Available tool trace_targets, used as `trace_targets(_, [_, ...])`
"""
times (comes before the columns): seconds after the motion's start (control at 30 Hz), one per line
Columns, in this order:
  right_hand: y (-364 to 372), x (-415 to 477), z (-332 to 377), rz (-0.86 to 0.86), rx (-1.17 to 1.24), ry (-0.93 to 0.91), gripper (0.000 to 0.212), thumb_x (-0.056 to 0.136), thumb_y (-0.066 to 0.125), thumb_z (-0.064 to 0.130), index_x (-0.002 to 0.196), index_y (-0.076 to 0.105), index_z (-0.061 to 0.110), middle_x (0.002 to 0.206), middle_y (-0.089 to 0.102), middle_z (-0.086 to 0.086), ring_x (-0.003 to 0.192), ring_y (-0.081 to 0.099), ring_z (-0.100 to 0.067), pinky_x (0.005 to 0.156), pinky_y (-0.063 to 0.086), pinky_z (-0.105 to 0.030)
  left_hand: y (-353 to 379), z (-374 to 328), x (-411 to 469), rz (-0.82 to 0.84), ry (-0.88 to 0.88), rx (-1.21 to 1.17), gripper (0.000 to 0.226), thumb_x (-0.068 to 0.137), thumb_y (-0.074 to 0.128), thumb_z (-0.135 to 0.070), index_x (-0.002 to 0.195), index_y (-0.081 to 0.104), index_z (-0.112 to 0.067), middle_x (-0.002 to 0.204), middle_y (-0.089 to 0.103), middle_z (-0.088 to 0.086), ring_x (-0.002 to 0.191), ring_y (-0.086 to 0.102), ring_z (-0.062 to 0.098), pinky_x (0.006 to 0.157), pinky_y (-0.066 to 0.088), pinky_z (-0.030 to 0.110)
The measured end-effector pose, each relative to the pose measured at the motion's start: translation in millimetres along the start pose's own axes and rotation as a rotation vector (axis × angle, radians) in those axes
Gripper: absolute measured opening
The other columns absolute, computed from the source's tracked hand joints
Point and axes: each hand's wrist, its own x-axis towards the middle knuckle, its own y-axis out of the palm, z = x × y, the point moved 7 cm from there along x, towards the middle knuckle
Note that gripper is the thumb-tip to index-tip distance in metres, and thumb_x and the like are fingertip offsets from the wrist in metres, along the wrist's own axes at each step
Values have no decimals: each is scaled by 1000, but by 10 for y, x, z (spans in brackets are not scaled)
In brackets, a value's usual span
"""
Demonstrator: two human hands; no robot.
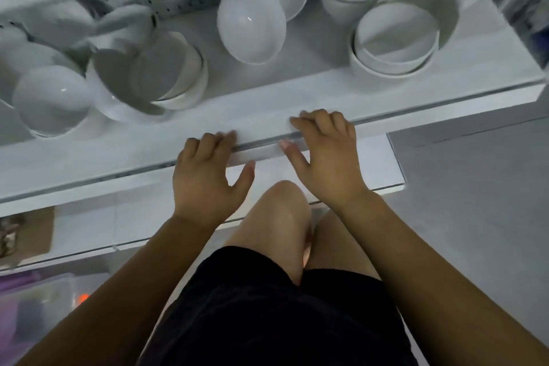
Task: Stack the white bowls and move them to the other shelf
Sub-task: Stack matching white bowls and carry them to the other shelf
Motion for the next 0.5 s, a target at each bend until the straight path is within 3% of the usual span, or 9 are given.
trace_targets(0.23, [204, -98, 11, -306, 64, 83, 38, 103, 52, 46, 116, 71, 16, 116, 63, -4, 112, 51, -28, 105, 39, -44, 150, 116, -84, -290, 99, -81, 46, 96, 55, -44, 123, 72, -12, 106, 67, 8, 87, 53, 30, 75, 42, 39])
trace_targets(0.37, [201, -117, 65, -353, 110, 152, 36, 105, 48, 43, 112, 72, 18, 113, 63, -2, 110, 50, -27, 108, 35, -37, 75, 127, -38, -270, 69, -171, 48, 100, 45, -49, 117, 76, -16, 101, 66, 2, 92, 51, 25, 76, 40, 36])
trace_targets(0.5, [197, -114, 78, -345, 81, 161, 33, 106, 47, 42, 108, 71, 20, 106, 61, 2, 101, 48, -25, 95, 42, -40, 14, 168, 51, -295, 76, -225, 46, 99, 46, -50, 99, 80, -19, 84, 61, -1, 83, 51, 23, 71, 43, 35])
